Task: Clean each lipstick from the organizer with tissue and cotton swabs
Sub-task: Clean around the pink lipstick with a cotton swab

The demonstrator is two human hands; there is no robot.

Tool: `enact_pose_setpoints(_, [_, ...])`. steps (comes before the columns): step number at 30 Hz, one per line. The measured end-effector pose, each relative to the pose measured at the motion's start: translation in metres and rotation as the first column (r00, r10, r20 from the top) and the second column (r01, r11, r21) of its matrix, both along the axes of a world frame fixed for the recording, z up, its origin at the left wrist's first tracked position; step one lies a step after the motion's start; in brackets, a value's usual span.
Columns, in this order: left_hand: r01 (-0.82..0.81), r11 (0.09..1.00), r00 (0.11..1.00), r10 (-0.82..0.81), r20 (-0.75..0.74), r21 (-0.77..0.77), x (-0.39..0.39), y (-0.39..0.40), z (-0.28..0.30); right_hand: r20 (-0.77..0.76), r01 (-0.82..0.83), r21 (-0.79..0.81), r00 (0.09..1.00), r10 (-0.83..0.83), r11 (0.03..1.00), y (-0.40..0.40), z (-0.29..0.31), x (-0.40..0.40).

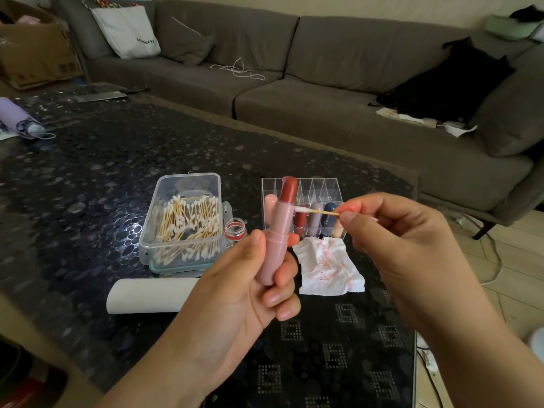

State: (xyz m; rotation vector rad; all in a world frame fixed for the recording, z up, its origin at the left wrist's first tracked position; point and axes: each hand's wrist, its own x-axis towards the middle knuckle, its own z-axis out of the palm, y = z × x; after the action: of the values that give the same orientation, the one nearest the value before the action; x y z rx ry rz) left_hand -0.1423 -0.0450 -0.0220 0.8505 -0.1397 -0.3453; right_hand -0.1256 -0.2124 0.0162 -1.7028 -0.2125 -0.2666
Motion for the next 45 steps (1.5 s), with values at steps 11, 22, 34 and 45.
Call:
enact_pose_setpoints(11, [0.036,0.999,0.998,-0.034,0.053,-0.034,0.0017,0.0025,-0.0022,0.006,-0.013,0.003,1.000,0.013,1.000,0.0004,0.0010,-0.0004])
enact_pose_setpoints(22, [-0.004,1.000,1.000,0.004,0.004,-0.021,-0.0007,0.0019,0.0009,0.004,-0.011,0.014,1.000,0.011,1.000,0.0001,0.0013,0.0005])
enact_pose_setpoints(34, [0.041,0.999,0.999,-0.041,0.025,0.003,0.0006,0.0012,0.0011,0.000,-0.010,0.034,1.000,0.010,0.999,-0.0010,0.0005,0.0007])
enact_pose_setpoints(45, [0.038,0.999,0.999,-0.039,-0.029,-0.030,-0.0001,0.0006,0.0017,0.005,-0.043,0.014,0.999,0.043,0.999,0.0011,0.0016,-0.0016])
